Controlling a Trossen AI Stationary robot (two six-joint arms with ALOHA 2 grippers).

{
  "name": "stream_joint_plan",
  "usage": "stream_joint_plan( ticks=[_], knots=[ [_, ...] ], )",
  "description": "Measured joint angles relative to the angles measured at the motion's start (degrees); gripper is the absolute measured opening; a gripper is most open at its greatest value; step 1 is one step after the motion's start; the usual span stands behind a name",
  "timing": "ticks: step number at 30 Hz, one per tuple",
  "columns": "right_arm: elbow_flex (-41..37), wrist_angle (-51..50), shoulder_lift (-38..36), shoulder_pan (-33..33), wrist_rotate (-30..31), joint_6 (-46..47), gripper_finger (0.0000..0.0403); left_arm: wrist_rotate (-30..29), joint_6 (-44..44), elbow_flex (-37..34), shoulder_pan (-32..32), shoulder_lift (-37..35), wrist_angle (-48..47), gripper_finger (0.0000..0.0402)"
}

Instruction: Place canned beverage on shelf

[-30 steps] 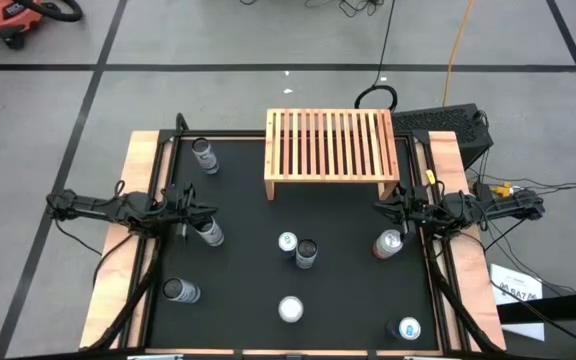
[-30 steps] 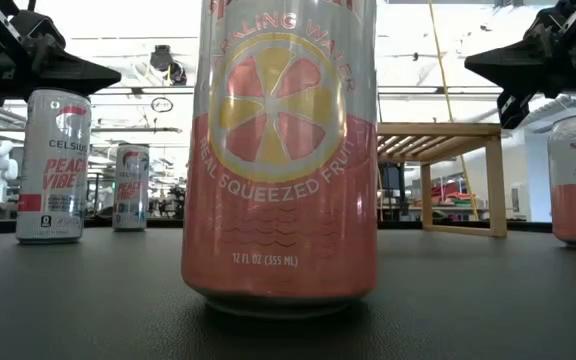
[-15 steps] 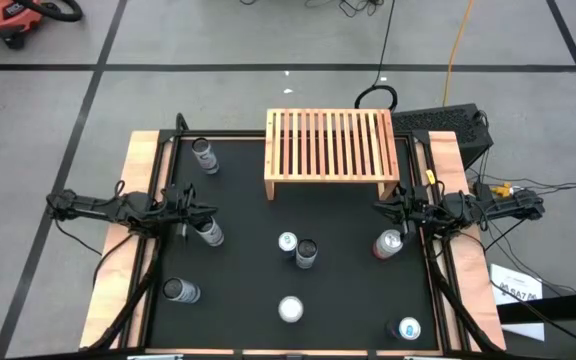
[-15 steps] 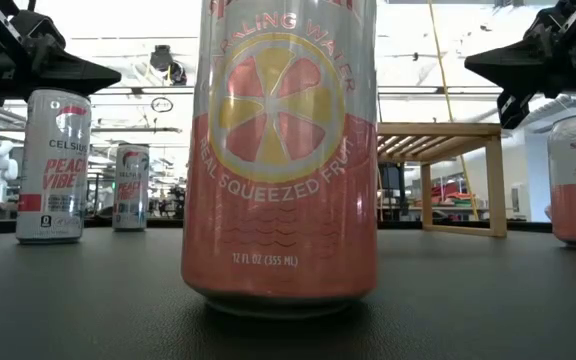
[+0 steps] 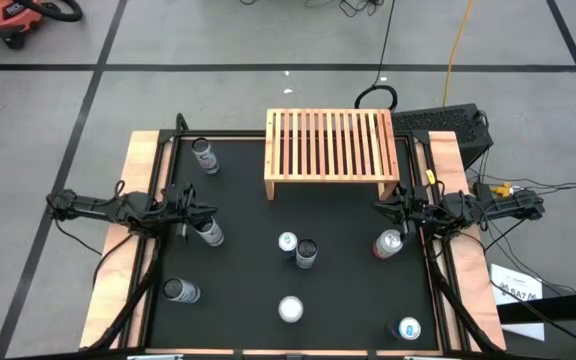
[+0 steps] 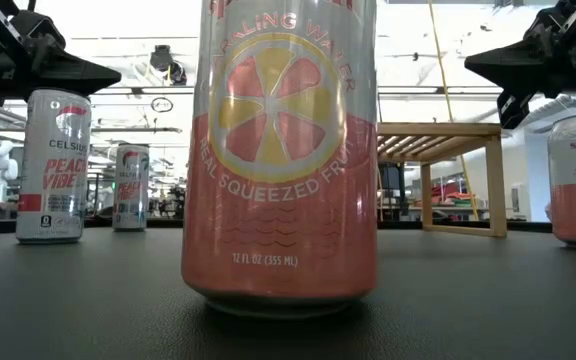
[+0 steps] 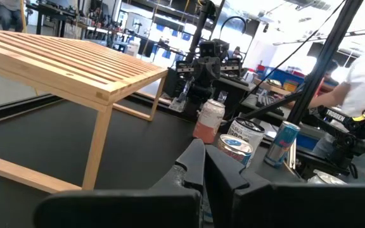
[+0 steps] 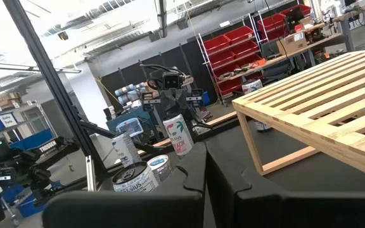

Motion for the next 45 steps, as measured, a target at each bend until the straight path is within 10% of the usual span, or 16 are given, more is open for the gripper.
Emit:
stream_joint_plan(
  ticks=[45],
  knots=[
    [0.02,1.02,0.01,-0.15,1.59,-1.06,0.0,-0.01,-0.01,0.01,0.01,-0.02,-0.01,0.0012]
  ],
)
